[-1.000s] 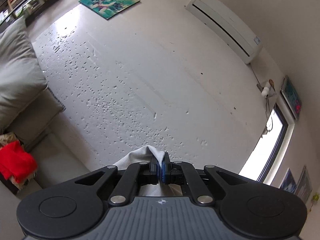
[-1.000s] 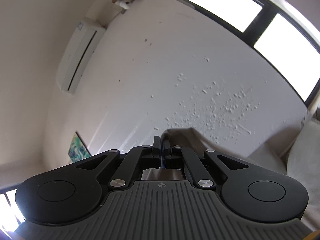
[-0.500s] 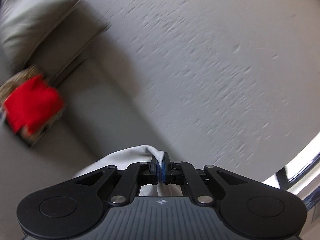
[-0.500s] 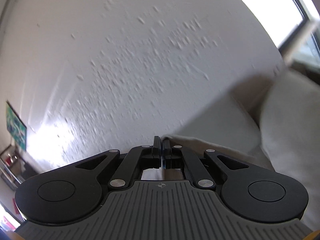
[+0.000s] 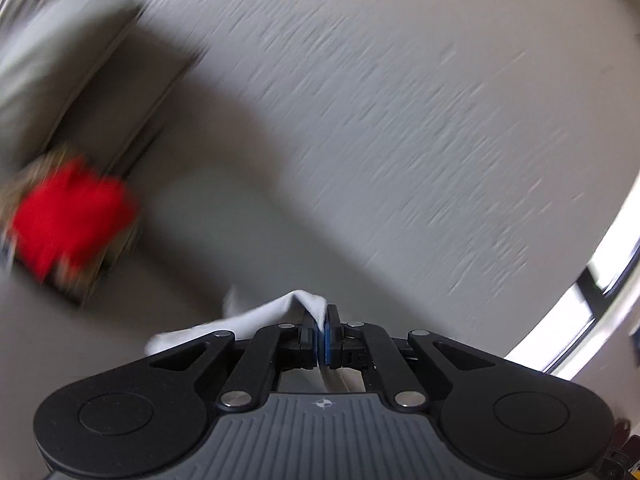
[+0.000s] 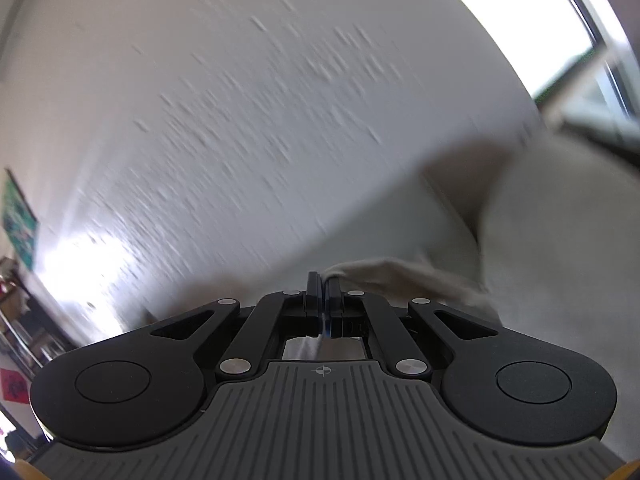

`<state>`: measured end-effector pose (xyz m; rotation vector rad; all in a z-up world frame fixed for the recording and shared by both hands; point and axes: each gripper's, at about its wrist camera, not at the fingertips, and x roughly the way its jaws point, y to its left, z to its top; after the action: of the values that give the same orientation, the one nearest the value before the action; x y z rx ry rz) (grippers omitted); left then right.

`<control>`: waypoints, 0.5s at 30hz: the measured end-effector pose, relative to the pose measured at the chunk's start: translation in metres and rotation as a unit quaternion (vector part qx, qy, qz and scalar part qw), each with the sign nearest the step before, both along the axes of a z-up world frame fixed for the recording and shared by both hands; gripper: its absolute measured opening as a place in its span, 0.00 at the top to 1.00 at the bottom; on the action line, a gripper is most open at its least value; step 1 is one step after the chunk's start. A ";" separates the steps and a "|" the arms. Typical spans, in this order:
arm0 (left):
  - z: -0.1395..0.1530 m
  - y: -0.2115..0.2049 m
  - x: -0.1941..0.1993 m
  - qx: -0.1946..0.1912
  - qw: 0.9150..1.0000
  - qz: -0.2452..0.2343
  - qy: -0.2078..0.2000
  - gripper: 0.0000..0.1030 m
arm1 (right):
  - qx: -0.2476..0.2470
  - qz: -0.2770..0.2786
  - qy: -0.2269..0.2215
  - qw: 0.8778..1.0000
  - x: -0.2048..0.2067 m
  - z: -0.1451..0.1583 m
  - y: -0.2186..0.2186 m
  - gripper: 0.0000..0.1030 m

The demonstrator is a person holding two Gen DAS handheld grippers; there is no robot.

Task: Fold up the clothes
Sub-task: 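Lay the hoodie flat on the sofa and open both tools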

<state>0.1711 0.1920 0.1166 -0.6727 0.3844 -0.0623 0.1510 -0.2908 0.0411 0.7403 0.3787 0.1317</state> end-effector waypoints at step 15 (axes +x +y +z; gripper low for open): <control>-0.184 0.007 -0.013 -0.007 0.978 0.023 0.207 0.99 | -0.041 -0.029 0.197 0.979 -0.021 -0.179 -0.001 1.00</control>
<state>0.1580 0.1986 -0.0672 -0.7073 0.7698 0.1229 0.1296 -0.2913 -0.1380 0.6944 0.7358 -0.0882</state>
